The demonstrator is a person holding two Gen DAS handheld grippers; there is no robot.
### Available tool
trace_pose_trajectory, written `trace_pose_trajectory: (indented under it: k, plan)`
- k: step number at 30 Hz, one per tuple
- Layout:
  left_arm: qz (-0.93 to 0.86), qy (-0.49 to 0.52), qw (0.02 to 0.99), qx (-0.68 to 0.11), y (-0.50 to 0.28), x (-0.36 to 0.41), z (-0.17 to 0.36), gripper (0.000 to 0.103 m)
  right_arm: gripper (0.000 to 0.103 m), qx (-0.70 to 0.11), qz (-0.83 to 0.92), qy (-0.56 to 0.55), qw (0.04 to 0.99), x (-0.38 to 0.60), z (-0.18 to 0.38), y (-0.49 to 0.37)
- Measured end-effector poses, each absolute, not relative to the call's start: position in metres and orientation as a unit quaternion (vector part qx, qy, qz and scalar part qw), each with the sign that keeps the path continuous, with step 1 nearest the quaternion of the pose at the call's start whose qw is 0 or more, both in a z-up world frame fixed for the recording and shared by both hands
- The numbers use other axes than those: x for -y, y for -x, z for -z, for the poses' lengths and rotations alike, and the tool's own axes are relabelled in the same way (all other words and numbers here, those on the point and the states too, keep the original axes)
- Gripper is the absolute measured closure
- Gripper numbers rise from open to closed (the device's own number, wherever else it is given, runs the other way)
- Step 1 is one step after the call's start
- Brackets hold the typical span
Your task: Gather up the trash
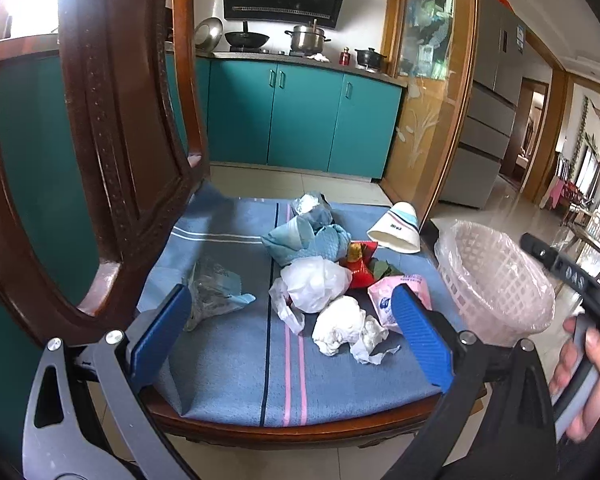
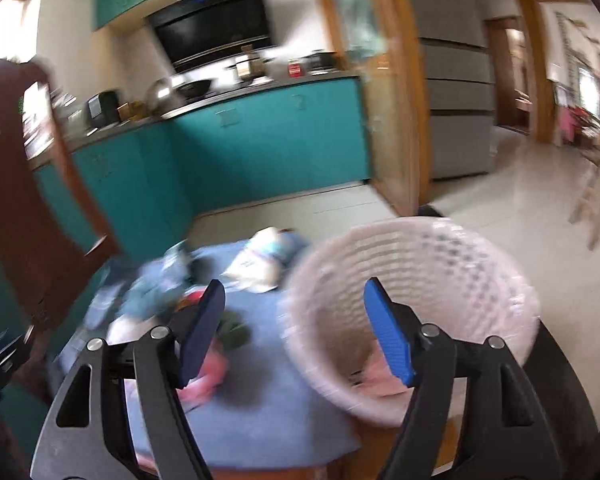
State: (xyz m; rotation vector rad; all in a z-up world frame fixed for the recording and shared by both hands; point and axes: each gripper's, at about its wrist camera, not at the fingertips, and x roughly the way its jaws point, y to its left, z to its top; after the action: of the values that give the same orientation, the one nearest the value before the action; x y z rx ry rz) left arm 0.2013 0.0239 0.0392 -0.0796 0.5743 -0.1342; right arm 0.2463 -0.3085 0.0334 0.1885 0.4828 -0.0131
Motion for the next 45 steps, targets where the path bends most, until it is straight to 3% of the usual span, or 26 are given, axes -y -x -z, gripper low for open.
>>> trace_pose_trajectory:
  k: [6, 45]
  plan:
    - [0.07, 0.032, 0.954, -0.289, -0.203, -0.018, -0.036, 0.003, 0.032, -0.245, -0.052, -0.036, 0.968, 0.26, -0.029, -0.239]
    - [0.075, 0.023, 0.949, -0.306, -0.208, -0.014, -0.029, 0.004, 0.032, -0.257, -0.054, -0.051, 0.963, 0.262, -0.024, -0.245]
